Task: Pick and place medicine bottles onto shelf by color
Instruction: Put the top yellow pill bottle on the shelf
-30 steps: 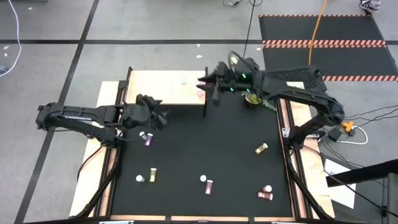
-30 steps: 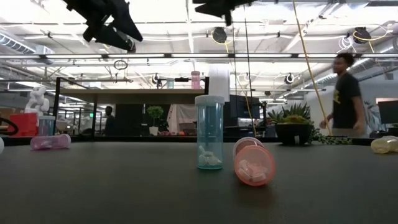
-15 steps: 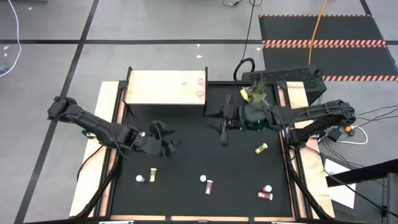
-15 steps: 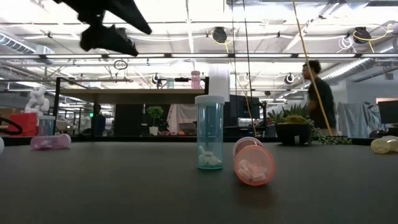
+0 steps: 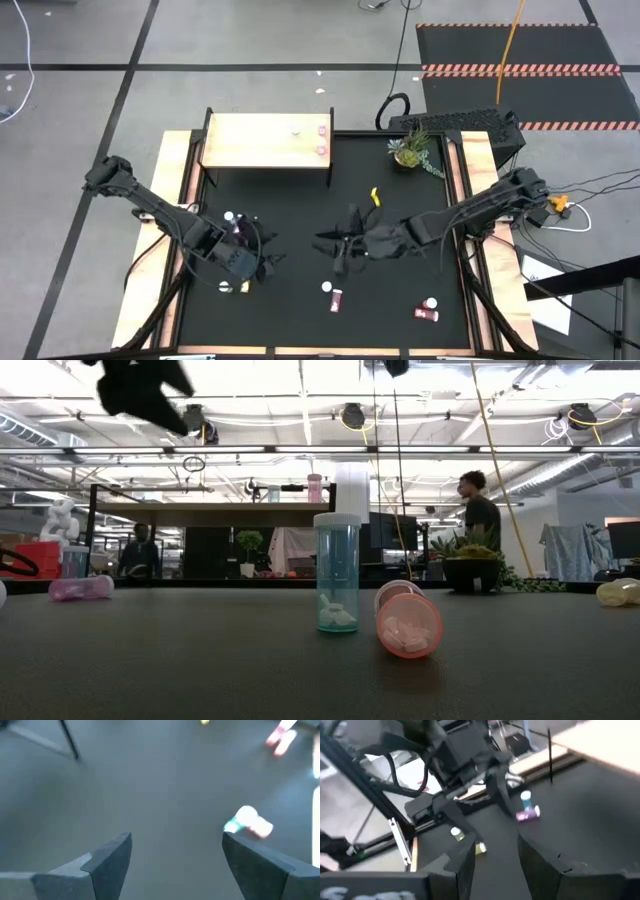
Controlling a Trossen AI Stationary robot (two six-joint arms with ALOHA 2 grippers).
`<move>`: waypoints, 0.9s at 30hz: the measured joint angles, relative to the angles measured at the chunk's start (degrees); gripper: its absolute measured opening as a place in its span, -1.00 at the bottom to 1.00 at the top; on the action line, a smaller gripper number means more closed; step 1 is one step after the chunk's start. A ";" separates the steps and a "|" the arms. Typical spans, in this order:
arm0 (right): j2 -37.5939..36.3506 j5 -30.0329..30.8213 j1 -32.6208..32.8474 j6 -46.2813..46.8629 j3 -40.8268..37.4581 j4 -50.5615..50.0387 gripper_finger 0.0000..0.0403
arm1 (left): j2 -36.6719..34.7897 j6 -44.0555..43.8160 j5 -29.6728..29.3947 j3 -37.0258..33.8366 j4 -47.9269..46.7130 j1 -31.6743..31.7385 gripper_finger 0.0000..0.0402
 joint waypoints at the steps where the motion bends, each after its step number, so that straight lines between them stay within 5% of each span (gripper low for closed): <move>1: 1.28 0.67 0.32 2.66 0.59 -0.01 -0.30 | -0.29 -1.08 0.91 0.46 -3.16 0.00 0.54; 9: 17.14 1.98 2.09 16.16 15.22 -4.53 -0.30 | -2.63 -10.65 13.78 1.12 -20.64 -2.50 0.54; 14: 26.64 6.21 2.37 20.89 29.79 -13.79 -0.30 | -2.75 -18.48 15.44 1.10 -24.97 -8.23 0.54; 20: 28.96 11.75 2.81 32.35 33.95 -18.81 -0.30 | -2.76 -25.44 15.66 1.08 -25.27 -13.81 0.54; 23: 28.92 10.22 3.09 41.58 33.99 -24.67 -0.30 | -2.75 -31.17 15.64 1.08 -25.23 -15.56 0.54; 27: 28.92 -0.60 3.73 55.19 33.98 -40.05 -0.34 | -2.75 -34.49 15.61 1.08 -25.06 -16.30 0.54</move>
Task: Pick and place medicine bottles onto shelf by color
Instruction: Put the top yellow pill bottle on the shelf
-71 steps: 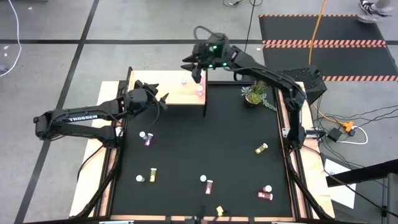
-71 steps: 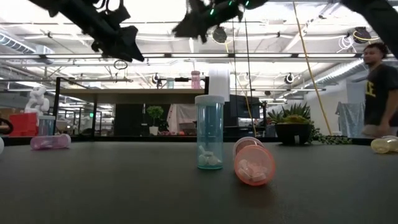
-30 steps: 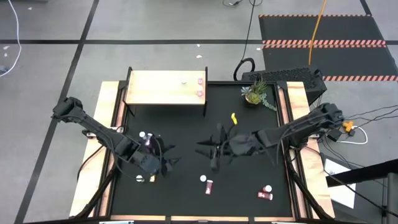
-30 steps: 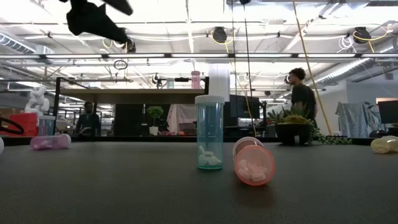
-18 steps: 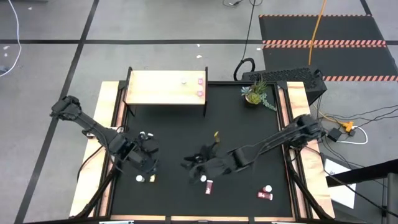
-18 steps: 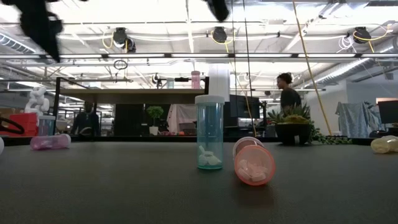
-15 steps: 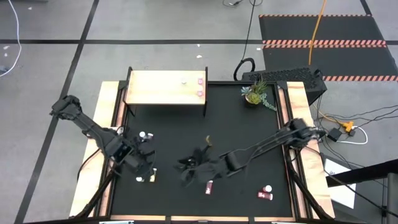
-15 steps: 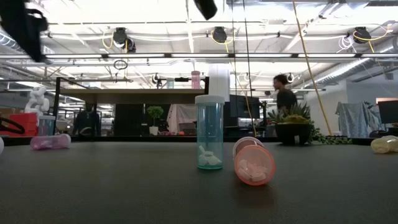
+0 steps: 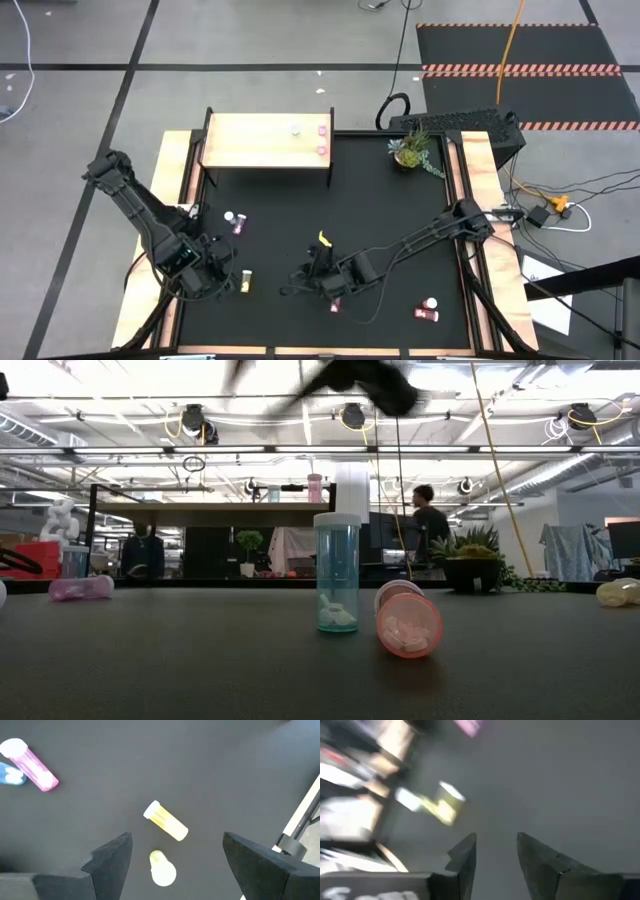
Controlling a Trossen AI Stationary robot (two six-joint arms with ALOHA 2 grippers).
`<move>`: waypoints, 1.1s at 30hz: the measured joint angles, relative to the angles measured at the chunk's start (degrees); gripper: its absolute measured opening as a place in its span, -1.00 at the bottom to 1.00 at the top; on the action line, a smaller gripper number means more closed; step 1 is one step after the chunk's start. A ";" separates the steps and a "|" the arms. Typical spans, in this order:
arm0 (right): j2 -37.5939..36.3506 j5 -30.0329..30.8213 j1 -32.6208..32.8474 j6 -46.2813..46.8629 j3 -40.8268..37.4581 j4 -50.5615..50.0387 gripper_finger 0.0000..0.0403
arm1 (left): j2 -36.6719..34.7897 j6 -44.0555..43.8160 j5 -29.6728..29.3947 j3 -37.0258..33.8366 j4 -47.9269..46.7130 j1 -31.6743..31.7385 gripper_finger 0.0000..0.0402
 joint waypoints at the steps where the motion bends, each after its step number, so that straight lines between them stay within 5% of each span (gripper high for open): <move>1: 0.02 -3.67 0.17 2.35 -0.01 -3.48 -0.36 | 0.00 -0.33 0.00 0.00 -0.01 -0.20 0.54; 5: -0.24 -10.18 0.36 2.97 -0.08 -3.52 -0.41 | 0.00 -2.10 -0.02 0.00 0.03 -0.83 0.54; 15: -3.13 3.09 -0.04 -29.72 -0.01 15.02 -0.44 | 0.00 -3.99 -1.60 0.00 -0.13 -0.64 0.54; 18: -3.96 3.08 -1.00 -18.07 -0.02 3.82 -0.44 | 0.01 -3.99 -1.60 0.00 -0.12 0.32 0.54; 26: -12.75 -2.94 1.94 24.45 -1.29 -51.73 -0.47 | 0.02 -3.85 -2.01 -0.02 1.39 4.63 0.54; 33: -35.17 -4.81 1.84 36.29 -29.07 -41.54 -0.26 | 0.02 2.09 -6.17 -0.03 2.73 10.58 0.54</move>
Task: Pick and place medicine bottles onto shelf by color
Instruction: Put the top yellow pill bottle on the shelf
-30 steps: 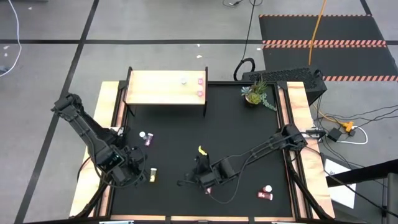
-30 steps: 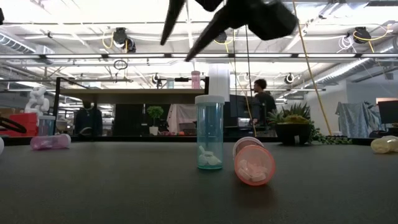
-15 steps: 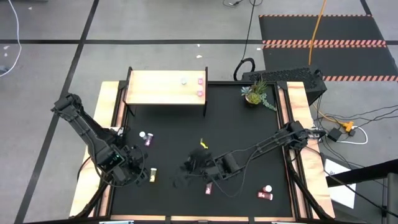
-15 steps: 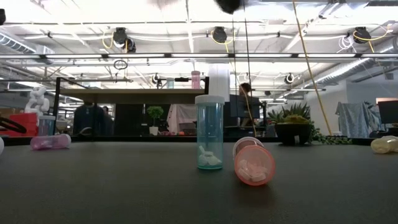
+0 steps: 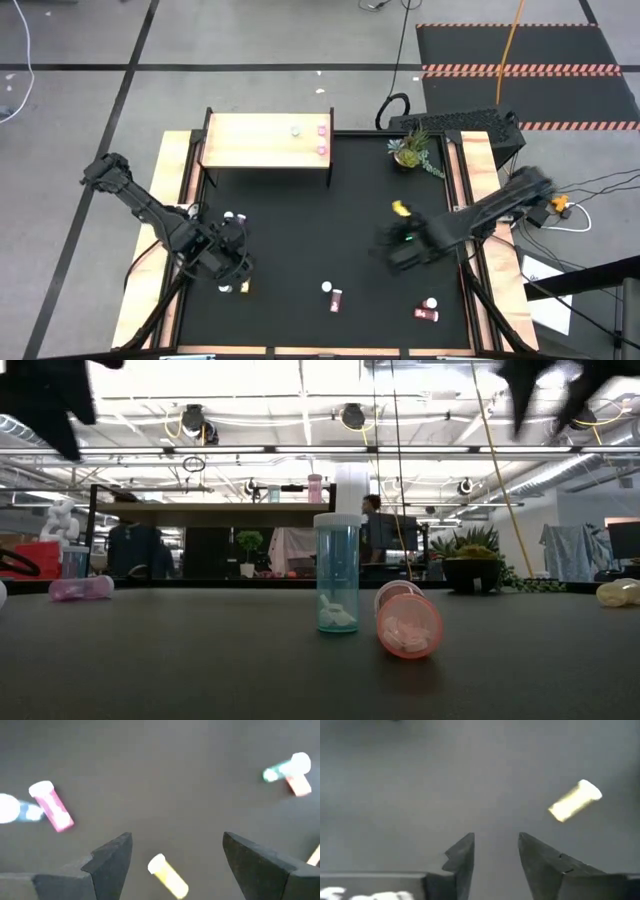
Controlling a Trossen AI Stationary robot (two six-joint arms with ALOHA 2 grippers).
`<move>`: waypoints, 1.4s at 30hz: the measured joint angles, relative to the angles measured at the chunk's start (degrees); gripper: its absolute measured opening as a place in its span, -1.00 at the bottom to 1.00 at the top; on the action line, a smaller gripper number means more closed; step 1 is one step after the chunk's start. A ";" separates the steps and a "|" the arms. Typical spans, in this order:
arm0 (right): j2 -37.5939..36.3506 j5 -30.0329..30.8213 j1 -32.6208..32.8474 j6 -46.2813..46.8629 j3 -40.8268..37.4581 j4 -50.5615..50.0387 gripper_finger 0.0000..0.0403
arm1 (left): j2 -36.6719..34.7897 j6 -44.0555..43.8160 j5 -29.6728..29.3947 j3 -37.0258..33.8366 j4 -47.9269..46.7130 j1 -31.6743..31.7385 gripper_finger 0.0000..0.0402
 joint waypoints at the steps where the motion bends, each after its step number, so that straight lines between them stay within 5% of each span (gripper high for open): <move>1: -3.37 -0.79 0.29 2.32 -4.21 2.08 -0.22 | 0.00 1.25 0.01 0.00 0.89 0.95 0.54; 6: -15.98 -1.60 -0.16 3.88 -21.27 15.71 -0.07 | 0.00 7.62 0.09 0.00 8.37 4.51 0.54; 12: -21.19 -7.93 -4.03 4.07 -31.84 15.85 -0.08 | 0.00 10.31 0.12 0.00 12.53 7.96 0.54; 27: -25.70 -20.74 -14.06 5.71 -41.94 18.53 -0.10 | 0.00 13.38 0.70 0.00 12.20 12.07 0.54; 42: -25.68 -20.76 -19.43 6.36 -45.46 23.50 -0.10 | 0.00 17.96 2.93 0.00 12.11 14.62 0.54</move>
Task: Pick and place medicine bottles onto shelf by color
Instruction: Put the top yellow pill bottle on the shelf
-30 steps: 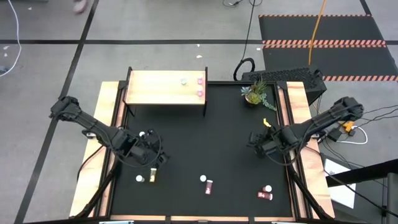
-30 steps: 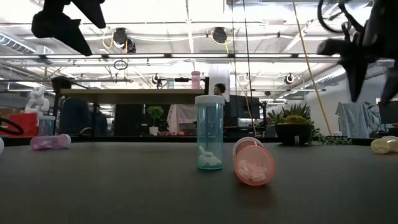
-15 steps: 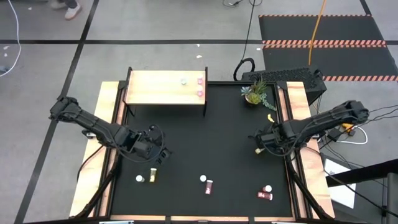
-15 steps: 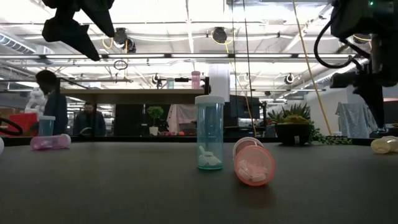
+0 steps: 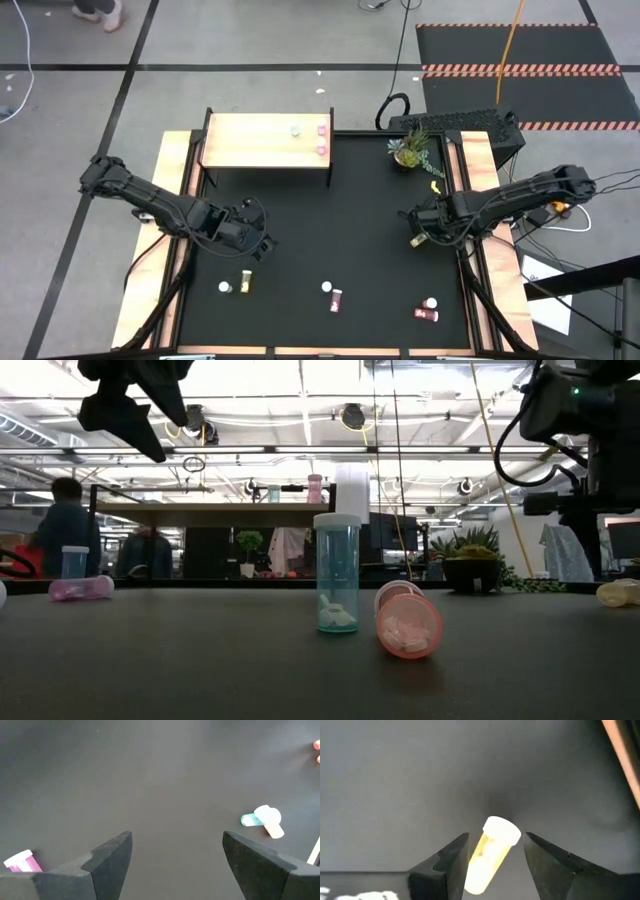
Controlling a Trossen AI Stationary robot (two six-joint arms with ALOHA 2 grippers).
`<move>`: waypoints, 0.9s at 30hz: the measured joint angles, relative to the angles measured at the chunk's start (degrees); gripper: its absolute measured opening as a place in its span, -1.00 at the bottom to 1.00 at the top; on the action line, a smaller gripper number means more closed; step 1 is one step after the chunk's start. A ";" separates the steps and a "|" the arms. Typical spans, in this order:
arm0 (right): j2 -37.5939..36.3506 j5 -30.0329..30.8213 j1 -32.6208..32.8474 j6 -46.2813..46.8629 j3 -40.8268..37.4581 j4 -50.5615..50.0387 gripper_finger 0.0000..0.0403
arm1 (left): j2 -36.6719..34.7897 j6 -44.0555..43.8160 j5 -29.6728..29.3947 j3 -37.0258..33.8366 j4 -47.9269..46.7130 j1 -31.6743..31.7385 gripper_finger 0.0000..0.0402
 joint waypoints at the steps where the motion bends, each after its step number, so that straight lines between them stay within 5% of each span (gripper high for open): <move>1: 0.15 -0.25 -0.07 -0.01 0.00 -0.10 -0.10 | 0.00 0.18 0.18 0.00 -0.02 0.18 0.54; 20: 3.80 -2.97 -1.51 0.74 -3.82 9.67 -0.11 | 0.00 0.28 0.18 0.00 -0.04 0.59 0.54; 27: 3.78 -1.63 -1.48 0.52 -3.85 9.20 -0.32 | -0.02 -0.24 0.17 0.00 -0.02 0.59 0.54</move>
